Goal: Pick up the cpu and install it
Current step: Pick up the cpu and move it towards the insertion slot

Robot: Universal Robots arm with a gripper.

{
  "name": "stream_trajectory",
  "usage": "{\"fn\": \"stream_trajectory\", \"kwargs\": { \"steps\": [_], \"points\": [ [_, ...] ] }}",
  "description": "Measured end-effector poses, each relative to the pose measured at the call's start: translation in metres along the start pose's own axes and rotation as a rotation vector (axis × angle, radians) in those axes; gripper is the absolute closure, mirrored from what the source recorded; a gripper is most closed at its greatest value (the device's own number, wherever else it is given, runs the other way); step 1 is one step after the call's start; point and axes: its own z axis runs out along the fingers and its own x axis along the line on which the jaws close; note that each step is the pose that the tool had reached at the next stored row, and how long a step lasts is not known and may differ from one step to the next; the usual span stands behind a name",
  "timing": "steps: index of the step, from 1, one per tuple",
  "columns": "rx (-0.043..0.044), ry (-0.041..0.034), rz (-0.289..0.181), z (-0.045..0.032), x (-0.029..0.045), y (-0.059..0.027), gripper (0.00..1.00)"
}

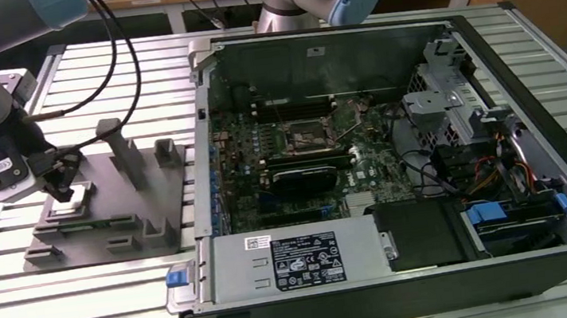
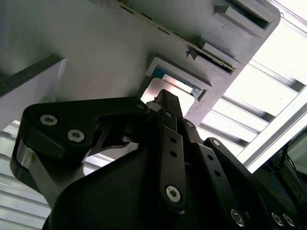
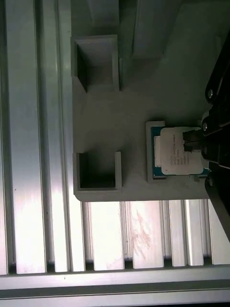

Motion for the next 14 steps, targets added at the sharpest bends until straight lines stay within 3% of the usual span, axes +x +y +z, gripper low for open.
{"fn": "stream_trajectory", "kwargs": {
  "steps": [6,11,14],
  "points": [
    [0.0003,0.0,0.0,0.0,0.0,0.0,0.89],
    [0.0005,0.0,0.0,0.0,0.0001,0.0,0.65],
    [0.0007,0.0,0.0,0.0,0.0,0.0,0.59]
  ]
}}
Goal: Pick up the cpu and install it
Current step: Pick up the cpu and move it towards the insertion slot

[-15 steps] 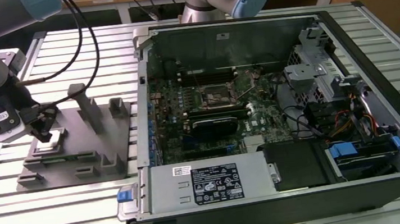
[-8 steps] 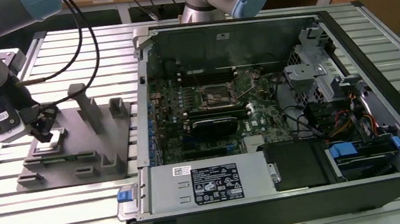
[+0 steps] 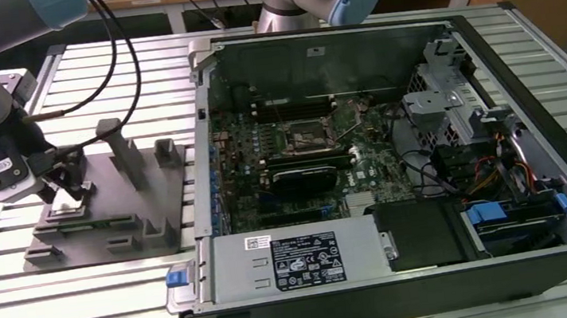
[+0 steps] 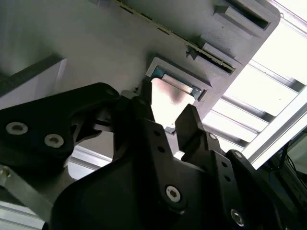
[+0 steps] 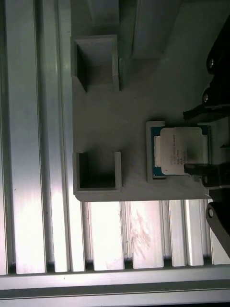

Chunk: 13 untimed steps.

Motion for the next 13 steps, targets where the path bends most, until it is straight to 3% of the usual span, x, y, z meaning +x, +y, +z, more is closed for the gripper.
{"fn": "stream_trajectory", "kwargs": {
  "steps": [5,8,9,13],
  "points": [
    [0.0002,-0.0001,0.0,0.0,0.0,0.0,0.36],
    [0.0004,-0.0001,0.0,0.0,0.0,0.0,0.3],
    [0.0004,0.0,0.0,0.0,0.0,0.0,0.24],
    [0.0006,-0.0001,0.0,0.0,0.0,0.0,0.24]
  ]
}}
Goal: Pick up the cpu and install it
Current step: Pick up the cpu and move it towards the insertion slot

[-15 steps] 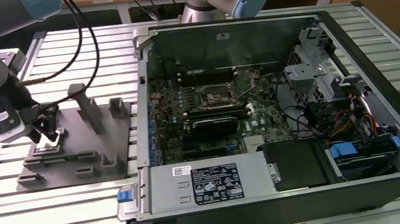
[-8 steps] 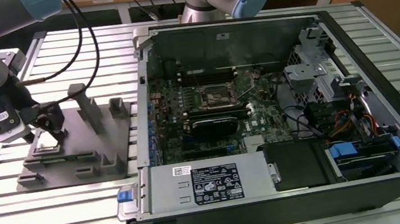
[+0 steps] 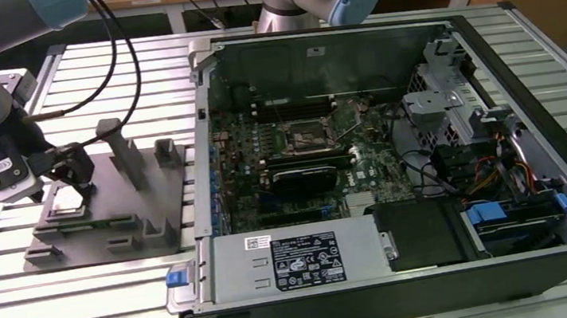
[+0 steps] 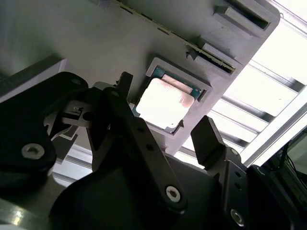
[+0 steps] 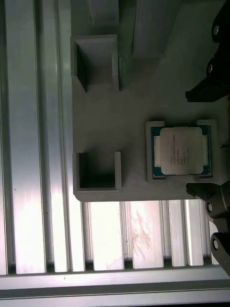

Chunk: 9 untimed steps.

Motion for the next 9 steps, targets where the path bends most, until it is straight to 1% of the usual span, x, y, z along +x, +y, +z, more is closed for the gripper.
{"fn": "stream_trajectory", "kwargs": {
  "steps": [4,9],
  "points": [
    [-0.0002,-0.0003,0.0,0.0009,0.0,0.0,0.24],
    [0.0,0.0,0.0,0.005,0.0001,-0.0001,0.24]
  ]
}}
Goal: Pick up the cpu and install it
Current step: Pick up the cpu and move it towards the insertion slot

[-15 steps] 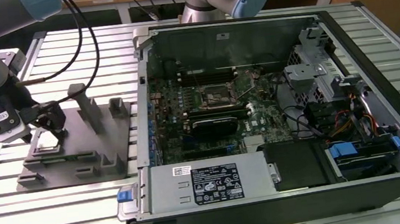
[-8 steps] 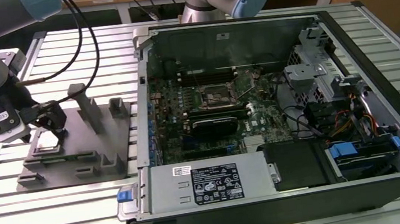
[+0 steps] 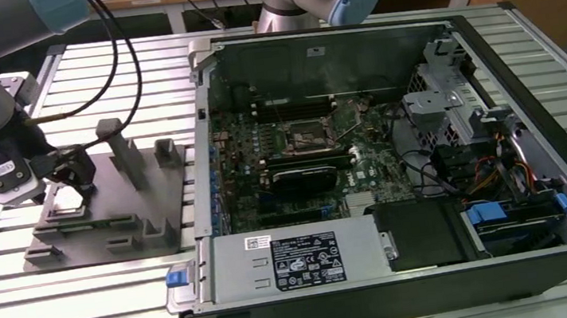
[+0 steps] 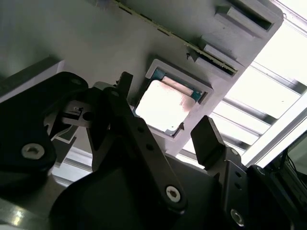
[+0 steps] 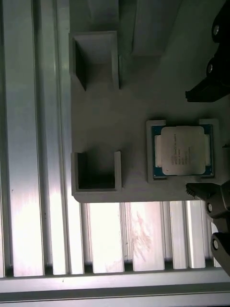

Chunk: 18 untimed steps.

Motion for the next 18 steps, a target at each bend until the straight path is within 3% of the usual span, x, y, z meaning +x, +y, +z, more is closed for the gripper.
{"fn": "stream_trajectory", "kwargs": {
  "steps": [11,18],
  "points": [
    [0.0003,0.0,0.0,0.0119,0.0004,0.0,0.24],
    [0.0014,-0.0001,0.0,0.0156,0.0006,0.0008,0.24]
  ]
}}
